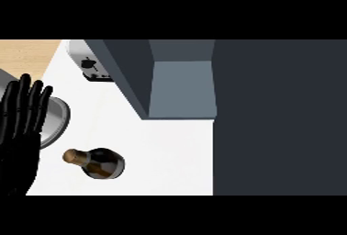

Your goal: Pick up the wine, place it into the cabinet and close the cabinet

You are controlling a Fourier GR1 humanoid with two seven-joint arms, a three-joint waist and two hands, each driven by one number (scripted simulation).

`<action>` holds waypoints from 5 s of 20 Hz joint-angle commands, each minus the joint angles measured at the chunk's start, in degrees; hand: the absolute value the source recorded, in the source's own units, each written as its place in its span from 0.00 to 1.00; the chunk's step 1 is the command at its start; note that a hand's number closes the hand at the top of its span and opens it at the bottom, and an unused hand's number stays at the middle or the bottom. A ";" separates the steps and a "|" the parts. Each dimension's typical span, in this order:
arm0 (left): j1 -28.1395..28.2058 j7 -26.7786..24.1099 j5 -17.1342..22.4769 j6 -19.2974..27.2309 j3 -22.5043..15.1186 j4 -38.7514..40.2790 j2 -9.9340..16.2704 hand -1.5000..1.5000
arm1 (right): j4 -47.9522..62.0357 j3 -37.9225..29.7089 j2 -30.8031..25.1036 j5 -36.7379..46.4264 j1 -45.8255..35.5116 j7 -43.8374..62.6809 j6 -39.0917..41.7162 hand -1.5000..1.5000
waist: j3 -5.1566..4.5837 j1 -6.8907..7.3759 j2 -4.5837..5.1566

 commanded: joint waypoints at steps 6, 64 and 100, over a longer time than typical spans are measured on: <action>11.87 1.17 -19.75 24.32 1.44 -6.75 -6.59 0.00 | -5.30 -0.33 0.85 -1.17 6.03 -0.21 -0.04 0.00 | -1.76 0.80 -1.04; 7.81 48.70 -56.74 72.35 -29.76 0.57 -2.10 0.00 | -24.82 -0.94 -7.85 -10.93 -32.71 58.11 -9.87 0.00 | -2.02 -0.47 -0.49; 8.76 26.97 -26.01 85.31 -32.83 14.29 0.79 0.00 | -26.30 -0.33 -6.39 -8.99 -34.10 60.01 -11.11 0.00 | -2.47 -0.55 -1.23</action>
